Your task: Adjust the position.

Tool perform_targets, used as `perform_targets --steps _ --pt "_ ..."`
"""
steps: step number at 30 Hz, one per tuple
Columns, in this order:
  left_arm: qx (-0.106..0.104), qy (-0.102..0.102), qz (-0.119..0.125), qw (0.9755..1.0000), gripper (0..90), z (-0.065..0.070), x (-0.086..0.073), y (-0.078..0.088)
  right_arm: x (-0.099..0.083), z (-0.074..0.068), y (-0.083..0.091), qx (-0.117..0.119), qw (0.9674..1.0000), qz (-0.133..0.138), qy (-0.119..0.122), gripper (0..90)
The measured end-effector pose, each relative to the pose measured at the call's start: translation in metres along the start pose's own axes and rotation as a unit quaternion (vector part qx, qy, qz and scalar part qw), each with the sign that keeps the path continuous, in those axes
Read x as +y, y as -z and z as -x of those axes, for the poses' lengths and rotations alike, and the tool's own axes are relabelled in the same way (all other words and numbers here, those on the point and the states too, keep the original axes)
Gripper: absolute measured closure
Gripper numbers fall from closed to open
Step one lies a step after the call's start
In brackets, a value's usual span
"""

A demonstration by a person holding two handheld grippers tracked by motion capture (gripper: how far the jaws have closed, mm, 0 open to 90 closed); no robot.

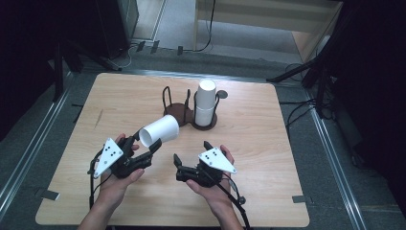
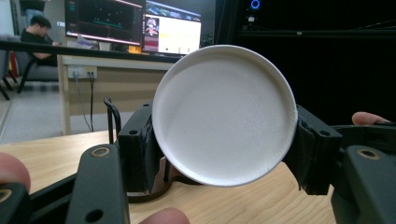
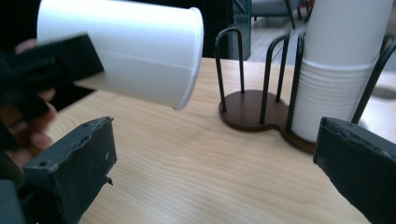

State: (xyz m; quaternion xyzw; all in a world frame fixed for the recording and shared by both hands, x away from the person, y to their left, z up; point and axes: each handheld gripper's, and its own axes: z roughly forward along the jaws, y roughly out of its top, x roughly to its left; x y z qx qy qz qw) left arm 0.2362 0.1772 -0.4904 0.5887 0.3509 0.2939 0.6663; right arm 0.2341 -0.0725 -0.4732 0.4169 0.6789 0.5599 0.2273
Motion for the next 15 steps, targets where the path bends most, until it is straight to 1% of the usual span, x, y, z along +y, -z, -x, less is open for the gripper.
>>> perform_targets --steps 2,5,6,7,8,9,10,12,14,15 --pt "-0.003 -0.001 0.004 1.0 36.1 0.0007 -0.0017 -0.0009 0.0001 0.0006 0.0004 0.0 0.9996 0.0 -0.028 0.0" --pt "-0.006 -0.003 0.009 0.9999 36.1 0.0024 -0.0035 -0.0021 -0.0006 0.0002 -0.0006 -0.007 0.9982 0.007 -0.059 0.0" --pt "-0.007 -0.005 0.01 0.9999 36.1 0.0026 -0.0038 -0.0021 -0.0008 0.0003 -0.001 -0.01 0.9968 0.007 -0.079 0.0" --pt "-0.008 -0.006 0.011 0.9999 36.1 0.0031 -0.0042 -0.0024 -0.0007 0.0003 -0.0013 -0.012 0.9957 0.007 -0.092 0.2" --pt "-0.009 -0.006 0.012 0.9999 36.1 0.0035 -0.0045 -0.0025 -0.0006 0.0008 -0.0016 -0.016 0.9936 0.008 -0.112 0.3" --pt "-0.009 -0.007 0.014 0.9998 36.1 0.0038 -0.0049 -0.0028 -0.0005 0.0008 -0.0018 -0.015 0.9915 0.01 -0.129 0.3" --pt "-0.01 -0.008 0.014 0.9998 36.1 0.0043 -0.0054 -0.0031 -0.0004 0.0007 -0.0021 -0.015 0.9898 0.011 -0.141 0.3" --pt "-0.012 -0.009 0.014 0.9998 36.1 0.005 -0.0065 -0.0037 0.0002 0.0008 -0.0017 -0.006 0.9838 0.015 -0.179 0.3" --pt "-0.017 -0.007 0.017 0.9997 36.1 0.0057 -0.0074 -0.0041 0.0008 0.0016 -0.0017 0.001 0.9767 0.021 -0.213 0.3" --pt "-0.018 -0.007 0.016 0.9997 36.1 0.0062 -0.0075 -0.0041 0.0012 0.0018 -0.0016 0.004 0.9727 0.024 -0.231 0.3"
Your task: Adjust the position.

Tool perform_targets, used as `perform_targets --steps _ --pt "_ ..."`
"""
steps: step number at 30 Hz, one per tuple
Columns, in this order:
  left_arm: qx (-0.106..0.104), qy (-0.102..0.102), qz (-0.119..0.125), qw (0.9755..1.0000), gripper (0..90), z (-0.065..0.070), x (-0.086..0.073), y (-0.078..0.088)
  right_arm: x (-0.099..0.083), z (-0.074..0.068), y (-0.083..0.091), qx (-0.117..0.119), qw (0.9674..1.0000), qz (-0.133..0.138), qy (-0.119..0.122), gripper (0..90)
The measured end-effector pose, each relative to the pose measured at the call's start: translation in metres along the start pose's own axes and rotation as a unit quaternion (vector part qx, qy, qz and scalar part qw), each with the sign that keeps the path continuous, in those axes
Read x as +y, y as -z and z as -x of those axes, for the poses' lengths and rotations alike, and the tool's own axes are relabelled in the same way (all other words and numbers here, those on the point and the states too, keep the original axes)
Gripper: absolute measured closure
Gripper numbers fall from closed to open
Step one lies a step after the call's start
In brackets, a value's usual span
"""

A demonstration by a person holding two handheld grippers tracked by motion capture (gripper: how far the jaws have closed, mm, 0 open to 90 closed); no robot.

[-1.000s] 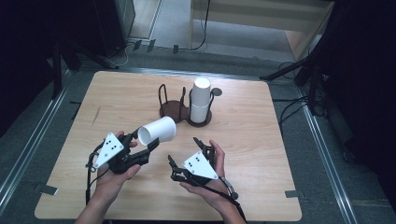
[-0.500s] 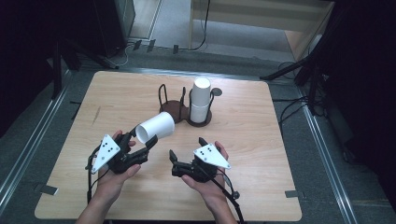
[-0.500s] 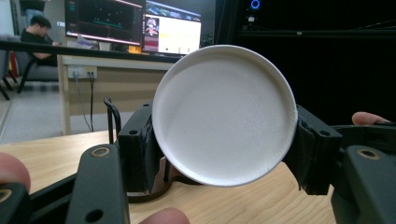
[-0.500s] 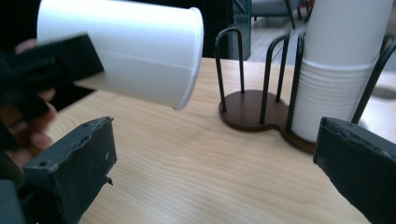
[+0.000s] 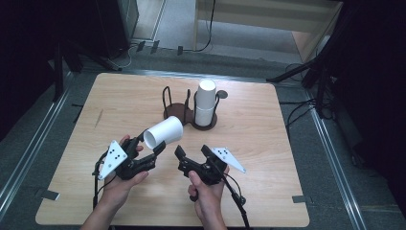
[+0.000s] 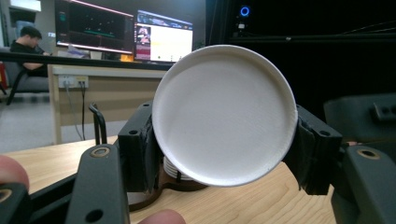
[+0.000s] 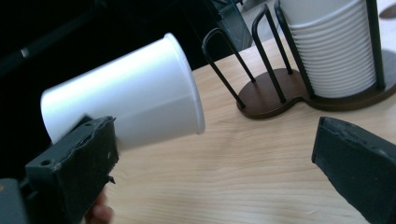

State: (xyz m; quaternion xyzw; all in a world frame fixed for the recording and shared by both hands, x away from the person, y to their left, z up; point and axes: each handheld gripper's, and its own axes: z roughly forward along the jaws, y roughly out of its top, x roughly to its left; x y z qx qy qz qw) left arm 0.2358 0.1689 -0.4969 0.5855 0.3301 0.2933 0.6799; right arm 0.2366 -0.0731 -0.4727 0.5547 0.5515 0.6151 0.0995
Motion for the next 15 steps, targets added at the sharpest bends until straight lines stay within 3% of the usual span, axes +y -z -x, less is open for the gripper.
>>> perform_targets --steps 4,9,12,14,15 --pt "-0.005 -0.004 0.003 1.0 36.0 0.003 -0.001 -0.001 0.001 0.002 -0.001 -0.007 0.9983 0.011 -0.057 0.8" --pt "-0.009 -0.009 0.005 0.9999 36.1 0.008 -0.004 -0.003 0.0 0.005 -0.002 0.003 0.9899 0.016 -0.141 1.0" --pt "-0.011 -0.011 0.003 0.9999 36.1 0.01 -0.007 -0.005 -0.001 0.005 -0.003 0.012 0.9817 0.011 -0.19 1.1" --pt "-0.014 -0.009 0.003 0.9998 36.1 0.012 -0.009 -0.006 0.0 0.005 -0.004 0.015 0.9751 0.009 -0.221 1.8" --pt "-0.015 -0.009 0.004 0.9998 36.1 0.013 -0.009 -0.006 0.0 0.006 -0.004 0.019 0.9701 0.009 -0.242 1.8"
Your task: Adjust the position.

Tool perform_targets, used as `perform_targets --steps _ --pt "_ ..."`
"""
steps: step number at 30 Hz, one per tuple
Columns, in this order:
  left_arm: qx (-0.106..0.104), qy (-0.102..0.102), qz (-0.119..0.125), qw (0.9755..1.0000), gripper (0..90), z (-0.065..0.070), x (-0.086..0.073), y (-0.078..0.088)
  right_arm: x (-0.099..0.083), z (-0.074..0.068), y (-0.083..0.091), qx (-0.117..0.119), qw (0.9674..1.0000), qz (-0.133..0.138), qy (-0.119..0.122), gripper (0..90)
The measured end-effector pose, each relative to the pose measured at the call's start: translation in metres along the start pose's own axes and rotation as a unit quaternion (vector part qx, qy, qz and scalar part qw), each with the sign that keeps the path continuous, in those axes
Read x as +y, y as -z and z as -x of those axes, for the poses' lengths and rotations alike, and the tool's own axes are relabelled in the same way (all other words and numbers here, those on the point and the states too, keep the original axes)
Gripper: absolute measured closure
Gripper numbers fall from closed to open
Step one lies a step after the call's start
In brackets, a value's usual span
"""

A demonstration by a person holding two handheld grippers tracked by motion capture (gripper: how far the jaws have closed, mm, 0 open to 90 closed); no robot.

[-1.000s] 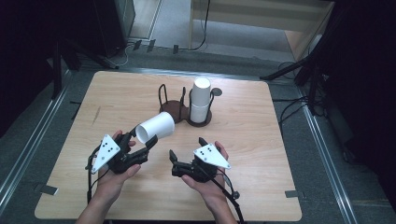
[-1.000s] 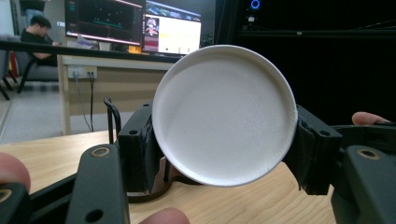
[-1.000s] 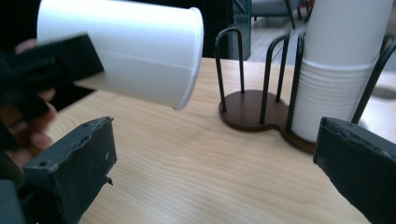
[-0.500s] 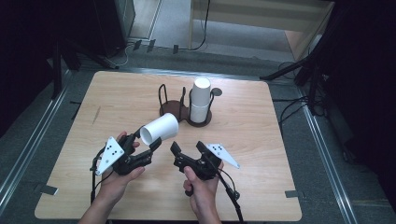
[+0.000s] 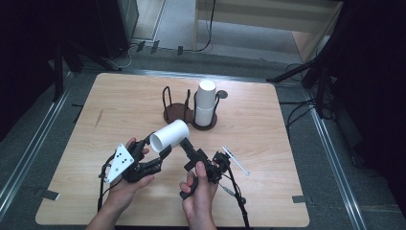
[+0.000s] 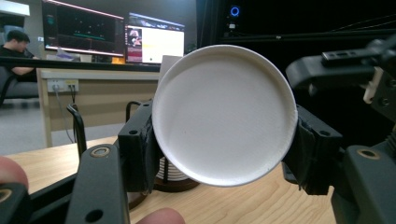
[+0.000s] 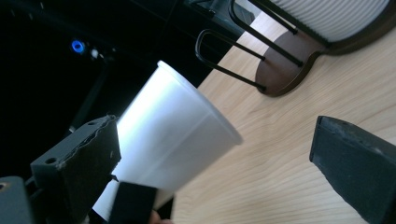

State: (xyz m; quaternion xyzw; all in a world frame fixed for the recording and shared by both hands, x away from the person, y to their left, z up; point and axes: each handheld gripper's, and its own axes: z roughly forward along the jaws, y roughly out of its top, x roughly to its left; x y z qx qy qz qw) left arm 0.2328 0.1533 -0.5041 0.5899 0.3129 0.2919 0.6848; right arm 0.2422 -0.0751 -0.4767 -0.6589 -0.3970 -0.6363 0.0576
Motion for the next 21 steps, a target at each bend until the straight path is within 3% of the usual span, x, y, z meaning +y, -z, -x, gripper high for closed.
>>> perform_targets --steps 7,10,18,21 --pt "-0.005 -0.013 -0.003 0.9999 36.1 0.008 -0.007 -0.004 0.0 0.0 -0.001 0.001 0.9961 -0.004 -0.088 1.8" --pt "-0.008 -0.017 -0.004 0.9998 36.1 0.011 -0.009 -0.006 -0.002 0.001 -0.004 0.001 0.9906 -0.019 -0.136 1.9" --pt "-0.019 -0.025 -0.007 0.9995 36.1 0.015 -0.011 -0.007 -0.004 0.001 -0.012 0.004 0.9809 -0.028 -0.192 1.9" --pt "-0.022 -0.026 -0.007 0.9994 36.1 0.015 -0.011 -0.007 -0.004 0.003 -0.014 0.002 0.979 -0.029 -0.202 1.8"
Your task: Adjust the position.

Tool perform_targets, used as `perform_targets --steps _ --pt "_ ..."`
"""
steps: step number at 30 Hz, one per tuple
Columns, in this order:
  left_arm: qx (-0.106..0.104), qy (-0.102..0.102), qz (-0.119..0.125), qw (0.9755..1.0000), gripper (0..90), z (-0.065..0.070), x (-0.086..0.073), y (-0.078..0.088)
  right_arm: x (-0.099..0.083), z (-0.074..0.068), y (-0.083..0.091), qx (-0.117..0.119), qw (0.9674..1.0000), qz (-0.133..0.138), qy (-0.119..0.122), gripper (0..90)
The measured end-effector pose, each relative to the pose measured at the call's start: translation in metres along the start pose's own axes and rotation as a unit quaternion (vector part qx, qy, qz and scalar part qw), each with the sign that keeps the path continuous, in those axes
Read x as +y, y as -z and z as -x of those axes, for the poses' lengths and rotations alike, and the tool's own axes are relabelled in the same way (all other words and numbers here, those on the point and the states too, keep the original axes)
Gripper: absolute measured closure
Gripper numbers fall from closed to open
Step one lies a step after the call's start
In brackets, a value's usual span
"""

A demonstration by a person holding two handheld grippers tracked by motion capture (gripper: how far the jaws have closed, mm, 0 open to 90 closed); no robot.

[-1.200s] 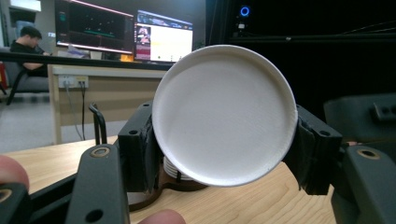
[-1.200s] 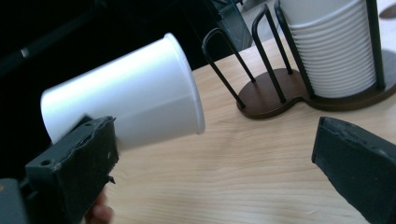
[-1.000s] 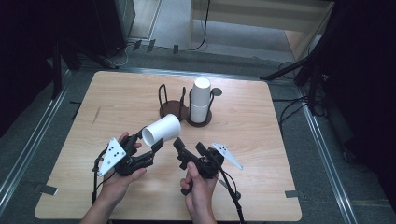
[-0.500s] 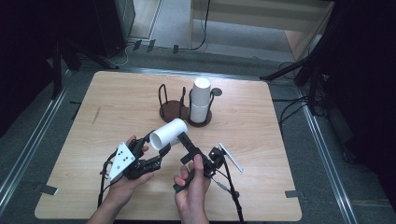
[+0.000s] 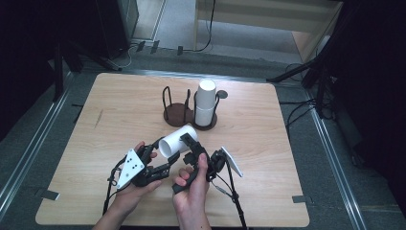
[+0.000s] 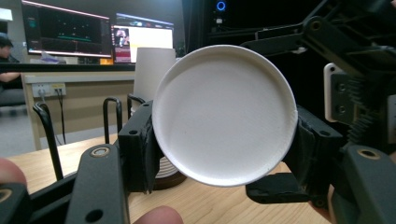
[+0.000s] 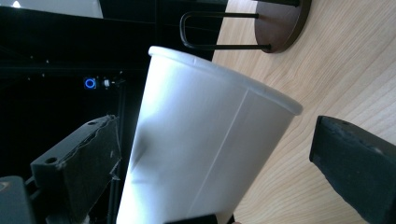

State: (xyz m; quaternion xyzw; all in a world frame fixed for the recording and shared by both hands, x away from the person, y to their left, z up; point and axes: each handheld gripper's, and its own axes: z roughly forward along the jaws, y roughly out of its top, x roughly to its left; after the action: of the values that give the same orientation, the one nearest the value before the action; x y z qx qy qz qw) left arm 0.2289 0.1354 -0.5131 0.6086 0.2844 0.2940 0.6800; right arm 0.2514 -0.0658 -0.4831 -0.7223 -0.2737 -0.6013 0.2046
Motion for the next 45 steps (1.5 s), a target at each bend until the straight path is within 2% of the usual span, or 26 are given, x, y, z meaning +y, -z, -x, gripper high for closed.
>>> perform_targets --steps 16,25,30,36,45 --pt "-0.009 -0.009 -0.002 0.9999 36.0 0.004 -0.001 -0.001 0.01 0.003 -0.009 0.005 0.9989 -0.005 -0.046 1.7" --pt "-0.012 -0.013 -0.002 0.9998 36.0 0.005 -0.002 -0.002 0.009 0.004 -0.013 0.01 0.9981 -0.01 -0.059 4.1" --pt "-0.012 -0.015 -0.004 0.9998 36.0 0.005 -0.002 -0.002 0.009 0.006 -0.014 0.006 0.9979 -0.016 -0.063 8.9" --pt "-0.012 -0.017 -0.007 0.9998 35.9 0.004 -0.002 -0.002 0.008 0.007 -0.015 0.013 0.9975 -0.018 -0.067 13.3" --pt "-0.012 -0.007 -0.017 0.9998 35.1 0.002 -0.003 -0.003 0.008 0.009 -0.017 0.02 0.9969 -0.02 -0.074 18.4"
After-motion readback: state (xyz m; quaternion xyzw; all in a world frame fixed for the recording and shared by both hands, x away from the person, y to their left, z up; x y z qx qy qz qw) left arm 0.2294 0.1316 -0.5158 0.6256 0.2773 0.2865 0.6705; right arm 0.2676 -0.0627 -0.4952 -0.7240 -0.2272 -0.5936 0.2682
